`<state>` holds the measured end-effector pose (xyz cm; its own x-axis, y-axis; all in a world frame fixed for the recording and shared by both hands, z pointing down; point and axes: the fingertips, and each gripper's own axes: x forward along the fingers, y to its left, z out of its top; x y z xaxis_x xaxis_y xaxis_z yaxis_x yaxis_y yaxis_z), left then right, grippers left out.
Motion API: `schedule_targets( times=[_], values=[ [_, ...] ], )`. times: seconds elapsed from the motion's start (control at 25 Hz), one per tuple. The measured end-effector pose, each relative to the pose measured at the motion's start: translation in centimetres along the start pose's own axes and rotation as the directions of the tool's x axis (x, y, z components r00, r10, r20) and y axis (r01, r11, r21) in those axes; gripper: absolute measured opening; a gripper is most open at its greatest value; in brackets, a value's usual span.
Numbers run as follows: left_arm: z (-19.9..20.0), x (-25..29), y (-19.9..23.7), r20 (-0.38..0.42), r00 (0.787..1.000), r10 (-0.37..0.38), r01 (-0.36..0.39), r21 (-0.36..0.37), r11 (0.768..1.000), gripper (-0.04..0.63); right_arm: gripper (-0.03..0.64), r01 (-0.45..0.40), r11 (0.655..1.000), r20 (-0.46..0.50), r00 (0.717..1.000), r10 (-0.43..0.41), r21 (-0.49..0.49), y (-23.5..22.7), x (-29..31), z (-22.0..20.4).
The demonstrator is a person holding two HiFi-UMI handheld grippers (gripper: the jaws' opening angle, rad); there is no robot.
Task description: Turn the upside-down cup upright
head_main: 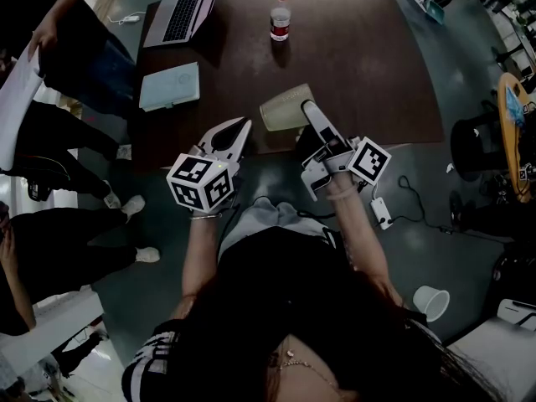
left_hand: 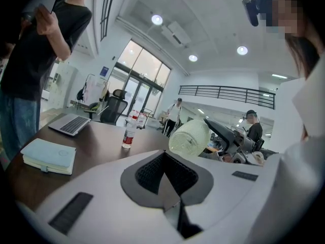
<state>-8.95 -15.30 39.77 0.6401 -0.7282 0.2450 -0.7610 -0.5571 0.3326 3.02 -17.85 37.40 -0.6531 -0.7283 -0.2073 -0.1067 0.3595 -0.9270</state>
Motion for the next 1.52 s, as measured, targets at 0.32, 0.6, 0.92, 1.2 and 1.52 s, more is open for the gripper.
schedule_targets(
  times=[0.32, 0.6, 0.92, 1.2, 1.52],
  values=[
    [0.4, -0.2, -1.9, 0.028, 0.998, -0.05, 0.051, -0.011, 0.999, 0.003, 0.359, -0.081, 0.976, 0.057, 0.996, 0.071, 0.201, 0.1, -1.3, 0.3],
    [0.5, -0.3, -2.6, 0.043, 0.993, -0.107, 0.108, -0.023, 0.994, 0.011, 0.357, -0.104, 0.971, 0.057, 0.994, 0.093, 0.216, 0.2, -1.3, 0.4],
    [0.6, -0.3, -4.0, 0.031, 0.976, -0.216, 0.217, -0.007, 0.976, 0.173, 0.359, -0.113, 0.967, 0.054, 0.993, 0.104, 0.23, 0.0, -1.3, 0.4],
    [0.8, 0.3, -6.0, 0.013, 0.944, -0.329, 0.329, 0.01, 0.944, 0.329, 0.359, -0.125, 0.962, 0.048, 0.992, 0.117, 0.242, -0.1, -1.3, 0.3],
    [1.8, 1.1, -6.3, 0.032, 0.936, -0.351, 0.351, 0.02, 0.936, 0.347, 0.359, -0.137, 0.957, 0.025, 0.991, 0.135, 0.254, 0.0, -1.2, 0.0]
  ],
)
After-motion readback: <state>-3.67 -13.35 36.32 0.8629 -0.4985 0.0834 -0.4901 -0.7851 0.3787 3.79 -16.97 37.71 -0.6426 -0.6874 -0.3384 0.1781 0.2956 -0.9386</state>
